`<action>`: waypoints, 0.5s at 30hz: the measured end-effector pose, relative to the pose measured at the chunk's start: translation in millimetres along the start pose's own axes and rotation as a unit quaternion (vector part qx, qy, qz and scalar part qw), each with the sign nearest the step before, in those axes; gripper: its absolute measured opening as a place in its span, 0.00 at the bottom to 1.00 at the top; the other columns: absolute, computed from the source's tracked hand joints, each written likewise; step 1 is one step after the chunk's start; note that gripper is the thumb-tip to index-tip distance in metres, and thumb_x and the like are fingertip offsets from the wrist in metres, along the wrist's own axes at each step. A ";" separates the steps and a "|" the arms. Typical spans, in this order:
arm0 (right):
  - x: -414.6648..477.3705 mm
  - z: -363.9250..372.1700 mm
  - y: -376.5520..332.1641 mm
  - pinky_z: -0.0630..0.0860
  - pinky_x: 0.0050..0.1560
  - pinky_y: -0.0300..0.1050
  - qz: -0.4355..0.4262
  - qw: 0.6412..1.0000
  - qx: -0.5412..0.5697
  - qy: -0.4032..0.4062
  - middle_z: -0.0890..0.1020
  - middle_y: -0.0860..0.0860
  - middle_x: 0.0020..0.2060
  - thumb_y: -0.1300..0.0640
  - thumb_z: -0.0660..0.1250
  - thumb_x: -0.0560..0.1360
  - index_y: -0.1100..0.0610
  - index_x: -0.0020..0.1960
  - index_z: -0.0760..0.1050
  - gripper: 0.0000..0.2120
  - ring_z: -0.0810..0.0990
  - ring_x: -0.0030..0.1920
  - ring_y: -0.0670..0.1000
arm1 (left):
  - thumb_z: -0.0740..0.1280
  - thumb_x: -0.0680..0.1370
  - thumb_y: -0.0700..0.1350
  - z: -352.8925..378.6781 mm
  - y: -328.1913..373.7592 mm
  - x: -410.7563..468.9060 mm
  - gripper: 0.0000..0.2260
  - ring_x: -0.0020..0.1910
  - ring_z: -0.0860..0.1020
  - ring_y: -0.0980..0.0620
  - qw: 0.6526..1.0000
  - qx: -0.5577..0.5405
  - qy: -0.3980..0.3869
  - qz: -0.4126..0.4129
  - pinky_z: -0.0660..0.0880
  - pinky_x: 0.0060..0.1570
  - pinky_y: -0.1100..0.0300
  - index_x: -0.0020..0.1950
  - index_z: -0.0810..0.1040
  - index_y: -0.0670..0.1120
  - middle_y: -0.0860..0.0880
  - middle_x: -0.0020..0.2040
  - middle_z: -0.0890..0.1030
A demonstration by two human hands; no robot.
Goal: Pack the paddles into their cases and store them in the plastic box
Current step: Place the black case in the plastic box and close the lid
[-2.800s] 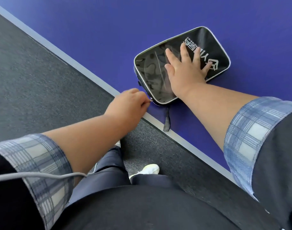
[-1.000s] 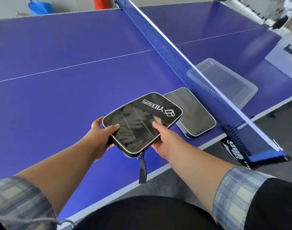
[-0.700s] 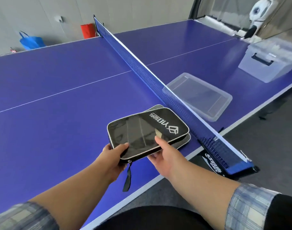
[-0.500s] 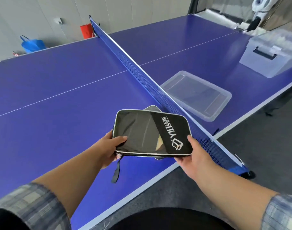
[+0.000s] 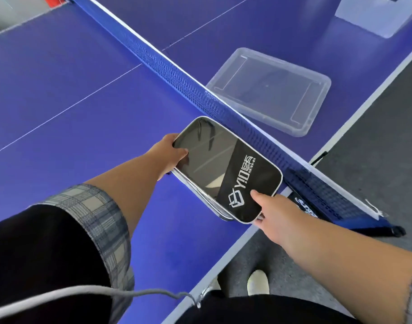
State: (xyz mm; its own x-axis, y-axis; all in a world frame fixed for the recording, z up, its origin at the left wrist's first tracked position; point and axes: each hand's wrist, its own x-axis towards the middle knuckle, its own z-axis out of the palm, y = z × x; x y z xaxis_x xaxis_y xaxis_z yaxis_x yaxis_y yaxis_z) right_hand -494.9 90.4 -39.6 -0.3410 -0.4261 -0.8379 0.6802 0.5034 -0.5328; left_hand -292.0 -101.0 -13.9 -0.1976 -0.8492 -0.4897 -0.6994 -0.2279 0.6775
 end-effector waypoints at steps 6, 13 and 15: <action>14.3 31.6 15.8 0.81 0.59 0.58 0.001 0.994 -0.097 0.050 0.79 0.66 0.63 0.55 0.70 0.79 0.67 0.66 0.74 0.22 0.80 0.62 0.65 | 0.59 0.80 0.48 1.0 0.4 59.7 0.17 0.48 0.77 0.45 0.989 0.138 -0.049 0.020 0.70 0.43 0.54 0.68 0.68 0.49 0.46 0.54 0.77; 18.6 45.5 21.2 0.81 0.57 0.60 0.041 0.996 0.028 0.071 0.87 0.54 0.51 0.48 0.74 0.73 0.53 0.63 0.77 0.20 0.87 0.50 0.58 | 0.58 0.76 0.55 2.2 -13.2 93.9 0.15 0.49 0.72 0.44 0.982 0.190 0.000 0.007 0.68 0.44 0.51 0.56 0.71 0.47 0.45 0.52 0.73; 20.9 49.0 20.7 0.81 0.57 0.63 0.037 0.994 0.084 0.054 0.88 0.53 0.48 0.45 0.73 0.75 0.51 0.60 0.79 0.17 0.88 0.47 0.58 | 0.63 0.72 0.65 2.2 -11.5 98.1 0.23 0.41 0.73 0.50 0.994 0.104 -0.029 -0.035 0.65 0.36 0.55 0.56 0.69 0.49 0.49 0.49 0.76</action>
State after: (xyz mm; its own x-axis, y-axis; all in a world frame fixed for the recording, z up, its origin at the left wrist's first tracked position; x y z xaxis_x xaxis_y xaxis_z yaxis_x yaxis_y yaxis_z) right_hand -456.1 55.0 -62.4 -0.3467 -0.3054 -0.8869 0.8014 0.3949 -0.4492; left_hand -304.9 -180.7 -70.9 -0.1783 -0.8039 -0.5674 -0.8384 -0.1777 0.5152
